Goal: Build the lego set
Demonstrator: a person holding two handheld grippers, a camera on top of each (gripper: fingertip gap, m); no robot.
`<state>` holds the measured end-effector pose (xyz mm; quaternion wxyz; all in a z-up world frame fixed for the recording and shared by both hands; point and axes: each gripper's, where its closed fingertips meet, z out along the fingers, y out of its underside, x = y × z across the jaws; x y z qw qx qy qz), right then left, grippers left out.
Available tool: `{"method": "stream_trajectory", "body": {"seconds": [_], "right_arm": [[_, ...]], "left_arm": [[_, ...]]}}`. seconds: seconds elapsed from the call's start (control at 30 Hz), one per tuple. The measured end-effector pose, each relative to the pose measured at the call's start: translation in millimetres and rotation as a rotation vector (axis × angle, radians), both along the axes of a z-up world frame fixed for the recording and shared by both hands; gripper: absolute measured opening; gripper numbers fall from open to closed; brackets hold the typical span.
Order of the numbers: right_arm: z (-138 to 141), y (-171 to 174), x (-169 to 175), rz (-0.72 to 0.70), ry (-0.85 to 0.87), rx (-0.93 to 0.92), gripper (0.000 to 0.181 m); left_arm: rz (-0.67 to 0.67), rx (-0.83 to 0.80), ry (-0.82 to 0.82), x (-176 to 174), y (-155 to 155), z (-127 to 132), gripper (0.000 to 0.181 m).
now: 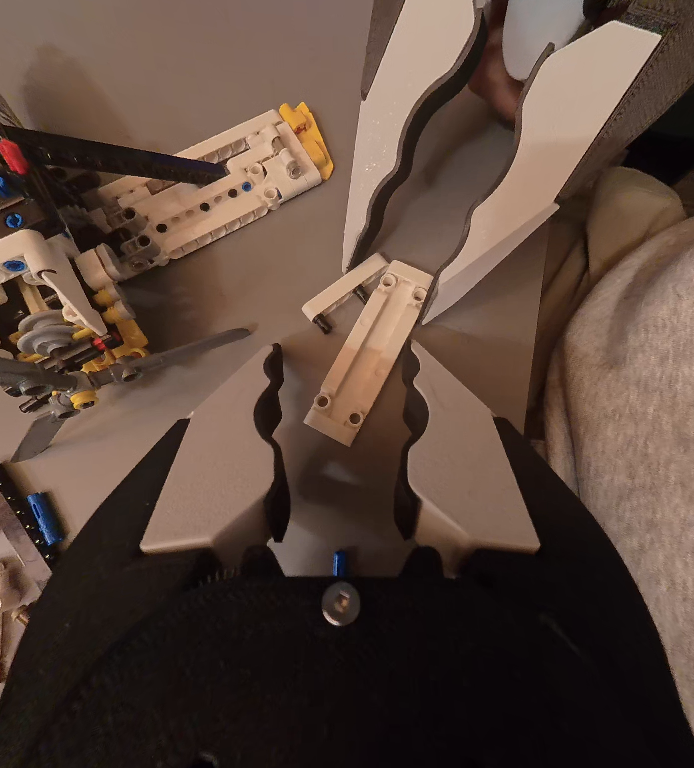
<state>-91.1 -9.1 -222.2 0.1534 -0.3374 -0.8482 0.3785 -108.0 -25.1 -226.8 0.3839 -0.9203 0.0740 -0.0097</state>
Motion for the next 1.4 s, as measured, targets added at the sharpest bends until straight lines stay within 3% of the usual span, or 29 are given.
{"method": "stream_trajectory", "body": {"seconds": [0.63, 0.87, 1.03, 1.2, 1.4], "right_arm": [[0, -21, 29, 0.036, -0.032, 0.033, 0.041], [2, 2, 16, -0.031, 0.002, 0.013, 0.057], [0, 3, 6, 0.001, 0.011, 0.001, 0.063], [0, -3, 1, 0.069, -0.011, -0.014, 0.056], [0, -4, -2, 0.085, -0.001, -0.010, 0.047]], "left_arm": [[0.078, 0.043, 0.076, -22, -24, 6, 0.047], [0.043, 0.121, -0.083, 3, -21, 20, 0.066], [0.099, 0.098, -0.002, 7, -12, 15, 0.070], [0.063, 0.025, 0.062, 13, -12, 3, 0.062], [0.049, 0.007, 0.003, 15, -19, 2, 0.047]]}}
